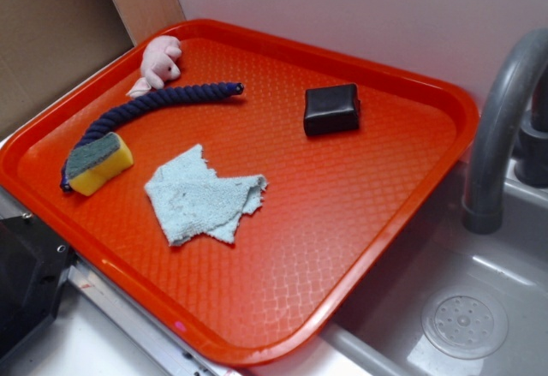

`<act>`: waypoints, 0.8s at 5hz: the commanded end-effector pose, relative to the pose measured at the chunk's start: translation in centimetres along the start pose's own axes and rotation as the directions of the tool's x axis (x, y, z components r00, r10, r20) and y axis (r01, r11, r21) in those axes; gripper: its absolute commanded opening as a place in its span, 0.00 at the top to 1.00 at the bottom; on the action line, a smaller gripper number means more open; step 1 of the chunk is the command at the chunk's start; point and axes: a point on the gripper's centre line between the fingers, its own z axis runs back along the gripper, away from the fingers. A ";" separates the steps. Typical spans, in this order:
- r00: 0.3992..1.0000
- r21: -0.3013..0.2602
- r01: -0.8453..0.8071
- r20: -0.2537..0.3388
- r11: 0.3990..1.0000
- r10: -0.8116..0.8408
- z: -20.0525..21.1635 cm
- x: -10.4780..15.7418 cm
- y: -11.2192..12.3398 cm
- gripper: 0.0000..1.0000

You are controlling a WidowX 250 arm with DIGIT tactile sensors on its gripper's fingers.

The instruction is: Grab the pink bunny.

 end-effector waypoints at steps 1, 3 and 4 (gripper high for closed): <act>1.000 0.000 0.000 0.000 1.000 0.000 0.0 0.0 0.0 0.00; 0.877 0.053 -0.476 0.108 0.878 0.469 -7.5 5.9 4.5 0.00; 0.727 0.099 -0.677 0.246 0.729 0.642 -10.6 8.7 8.6 0.00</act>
